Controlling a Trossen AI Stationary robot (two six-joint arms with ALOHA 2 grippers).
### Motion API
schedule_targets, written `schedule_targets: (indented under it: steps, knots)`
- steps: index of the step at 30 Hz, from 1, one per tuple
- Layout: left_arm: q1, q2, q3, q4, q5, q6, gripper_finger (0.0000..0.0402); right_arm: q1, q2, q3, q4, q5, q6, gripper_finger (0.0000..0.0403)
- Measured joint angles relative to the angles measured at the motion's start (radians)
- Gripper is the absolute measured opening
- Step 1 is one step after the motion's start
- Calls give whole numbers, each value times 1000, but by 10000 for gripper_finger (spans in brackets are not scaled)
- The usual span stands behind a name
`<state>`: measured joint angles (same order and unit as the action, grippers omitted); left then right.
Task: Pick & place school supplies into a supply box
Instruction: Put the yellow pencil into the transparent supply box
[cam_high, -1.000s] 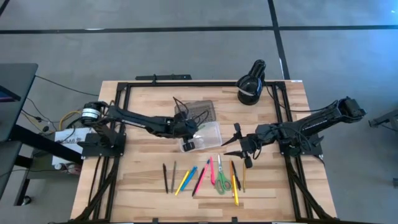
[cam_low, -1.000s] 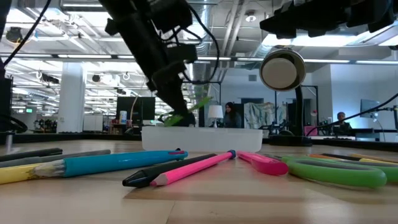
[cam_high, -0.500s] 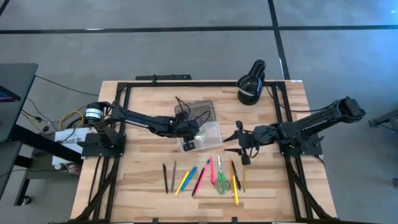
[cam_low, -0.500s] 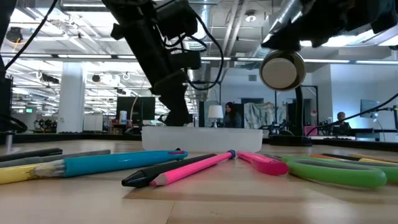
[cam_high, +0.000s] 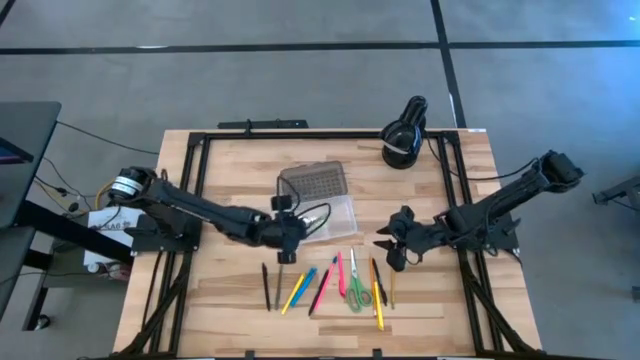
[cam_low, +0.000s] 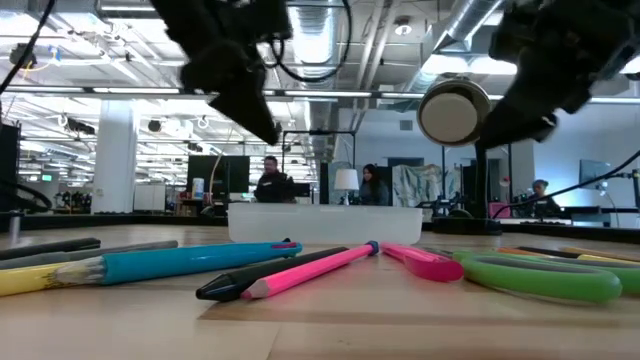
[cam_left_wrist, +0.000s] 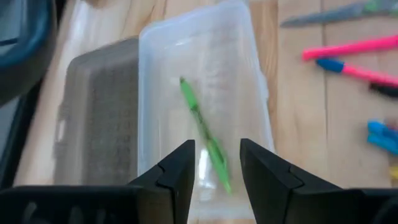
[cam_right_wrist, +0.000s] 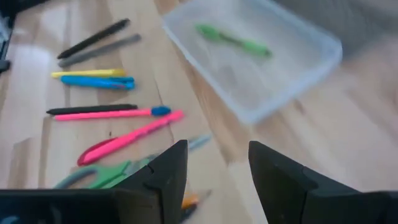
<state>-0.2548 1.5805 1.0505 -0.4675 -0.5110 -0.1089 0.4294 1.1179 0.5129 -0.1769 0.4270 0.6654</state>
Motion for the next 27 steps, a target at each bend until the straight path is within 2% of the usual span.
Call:
schedule_targets:
  steps: [5, 16, 21, 27]
  knots:
    - [-91, -28, -26, 1, -114, -72, 123, 47, 0, 0, -88, 2, 212, 166]
    - [-228, -25, -27, -46, -236, -186, 123, 178, 7, 0, -219, 25, 550, 152]
    - [-265, -25, -27, -51, -271, -218, 123, 234, 82, 0, -263, -12, 706, 126]
    - [-282, -25, -27, -51, -293, -224, 123, 276, 185, 0, -200, -51, 751, 109]
